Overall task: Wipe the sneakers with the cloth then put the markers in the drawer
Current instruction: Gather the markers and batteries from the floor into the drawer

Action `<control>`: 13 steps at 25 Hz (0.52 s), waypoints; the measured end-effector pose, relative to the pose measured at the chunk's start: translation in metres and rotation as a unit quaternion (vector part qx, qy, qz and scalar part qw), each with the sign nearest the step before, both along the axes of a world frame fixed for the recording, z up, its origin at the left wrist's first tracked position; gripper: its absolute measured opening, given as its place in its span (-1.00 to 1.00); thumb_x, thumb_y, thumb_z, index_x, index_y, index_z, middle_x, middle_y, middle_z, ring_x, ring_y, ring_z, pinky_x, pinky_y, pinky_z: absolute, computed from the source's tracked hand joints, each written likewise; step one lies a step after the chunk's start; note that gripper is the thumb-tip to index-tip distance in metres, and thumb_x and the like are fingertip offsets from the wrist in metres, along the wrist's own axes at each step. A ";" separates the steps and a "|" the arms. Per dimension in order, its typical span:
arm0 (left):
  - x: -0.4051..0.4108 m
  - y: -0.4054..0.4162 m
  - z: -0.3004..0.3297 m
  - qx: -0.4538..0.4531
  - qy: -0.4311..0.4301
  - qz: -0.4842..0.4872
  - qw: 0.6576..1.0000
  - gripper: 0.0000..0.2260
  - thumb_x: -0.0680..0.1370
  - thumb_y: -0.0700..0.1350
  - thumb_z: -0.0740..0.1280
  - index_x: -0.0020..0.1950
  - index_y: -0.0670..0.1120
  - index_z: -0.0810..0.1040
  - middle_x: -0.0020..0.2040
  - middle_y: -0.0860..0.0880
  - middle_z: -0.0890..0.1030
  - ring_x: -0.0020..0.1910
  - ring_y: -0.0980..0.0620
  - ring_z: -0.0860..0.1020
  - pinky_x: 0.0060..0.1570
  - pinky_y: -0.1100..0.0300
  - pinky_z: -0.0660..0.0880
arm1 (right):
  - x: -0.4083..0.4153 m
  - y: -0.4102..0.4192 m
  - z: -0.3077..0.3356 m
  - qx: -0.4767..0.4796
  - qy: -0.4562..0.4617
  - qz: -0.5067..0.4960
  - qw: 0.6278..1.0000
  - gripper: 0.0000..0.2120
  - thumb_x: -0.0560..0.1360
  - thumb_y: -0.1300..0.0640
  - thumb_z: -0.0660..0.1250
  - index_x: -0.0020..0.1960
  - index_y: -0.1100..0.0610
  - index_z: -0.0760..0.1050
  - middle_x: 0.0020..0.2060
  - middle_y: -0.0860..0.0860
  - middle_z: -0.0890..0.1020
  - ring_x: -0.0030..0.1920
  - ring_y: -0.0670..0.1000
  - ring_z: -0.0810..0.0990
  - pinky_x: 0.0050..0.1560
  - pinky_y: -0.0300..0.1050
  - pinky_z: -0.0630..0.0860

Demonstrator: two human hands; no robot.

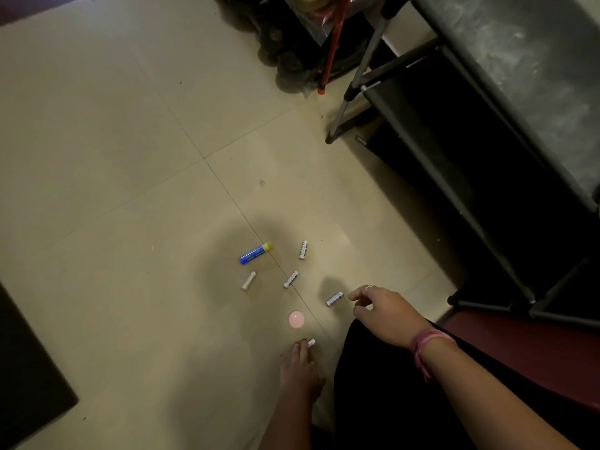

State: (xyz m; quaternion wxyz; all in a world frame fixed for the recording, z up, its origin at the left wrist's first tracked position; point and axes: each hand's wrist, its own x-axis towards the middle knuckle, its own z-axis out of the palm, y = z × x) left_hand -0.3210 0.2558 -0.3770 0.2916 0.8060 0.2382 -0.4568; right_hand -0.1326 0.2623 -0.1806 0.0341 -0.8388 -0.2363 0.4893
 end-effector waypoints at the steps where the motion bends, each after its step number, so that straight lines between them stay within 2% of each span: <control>1: 0.000 0.000 -0.001 0.002 -0.007 0.003 1.000 -0.53 0.64 0.01 0.07 0.48 -0.22 0.25 0.58 -0.11 -0.14 0.55 -0.09 -0.11 0.44 -0.17 -0.01 | 0.000 0.001 0.001 0.005 0.000 -0.006 1.000 -0.74 0.53 0.17 0.16 0.14 -0.07 0.49 0.02 -0.03 0.62 0.02 -0.01 0.57 0.09 -0.12 0.46; 4: -0.002 0.004 0.003 0.002 -0.045 0.065 0.997 -0.56 0.65 -0.02 0.05 0.46 -0.22 0.28 0.56 -0.16 -0.07 0.52 -0.10 0.05 0.43 -0.05 0.07 | 0.001 0.001 -0.002 0.024 -0.002 -0.029 0.999 -0.77 0.54 0.17 0.18 0.12 -0.02 0.51 -0.01 -0.01 0.62 0.02 0.00 0.57 0.05 -0.14 0.46; 6: 0.001 0.010 0.015 -0.018 -0.083 0.144 0.986 -0.57 0.66 -0.01 0.07 0.44 -0.23 0.31 0.53 -0.20 0.05 0.48 -0.14 0.13 0.42 0.09 0.10 | 0.002 0.000 -0.006 0.046 0.000 -0.063 0.997 -0.80 0.54 0.17 0.21 0.11 0.01 0.52 -0.03 -0.04 0.60 0.00 -0.02 0.55 -0.03 -0.21 0.41; 7: 0.004 0.012 0.021 -0.038 -0.116 0.211 0.970 -0.56 0.66 0.00 0.10 0.46 -0.22 0.29 0.51 -0.20 0.12 0.47 -0.14 0.15 0.42 0.14 0.09 | 0.002 0.000 -0.008 0.065 0.011 -0.102 0.993 -0.81 0.54 0.18 0.23 0.10 0.01 0.52 -0.03 -0.04 0.60 0.00 -0.02 0.55 -0.05 -0.24 0.40; 8: 0.008 0.015 0.031 -0.056 -0.151 0.296 0.941 -0.54 0.65 0.00 0.15 0.47 -0.20 0.27 0.49 -0.19 0.16 0.47 -0.12 0.15 0.43 0.18 0.07 | 0.002 0.001 -0.010 0.089 0.033 -0.161 0.982 -0.83 0.54 0.20 0.25 0.08 0.02 0.53 -0.01 -0.03 0.61 -0.01 -0.02 0.56 -0.06 -0.25 0.41; 10: 0.022 0.023 0.059 -0.100 -0.214 0.465 0.853 -0.58 0.61 -0.03 0.24 0.43 -0.18 0.36 0.47 -0.12 0.17 0.46 -0.01 0.19 0.47 0.19 0.07 | 0.002 0.007 -0.009 0.140 0.089 -0.313 0.935 -0.84 0.54 0.21 0.26 0.07 0.07 0.55 0.03 0.02 0.63 -0.03 -0.03 0.58 -0.10 -0.23 0.45; 12: 0.037 0.030 0.096 -0.151 -0.266 0.574 0.759 -0.77 0.59 -0.08 0.30 0.24 -0.04 0.51 0.35 0.05 0.27 0.31 0.11 0.37 0.43 0.14 0.24 | 0.003 0.013 -0.005 0.180 0.121 -0.430 0.876 -0.85 0.56 0.14 0.25 0.06 0.08 0.57 0.07 0.02 0.64 0.03 -0.04 0.59 -0.04 -0.19 0.47; 13: 0.044 0.034 0.118 -0.176 -0.296 0.594 0.727 -0.82 0.57 -0.07 0.32 0.17 0.05 0.53 0.28 0.14 0.30 0.24 0.13 0.42 0.37 0.15 0.32 | 0.003 0.014 -0.003 0.195 0.141 -0.472 0.848 -0.82 0.57 0.08 0.24 0.07 0.08 0.58 0.08 0.01 0.64 0.07 -0.03 0.58 0.02 -0.16 0.47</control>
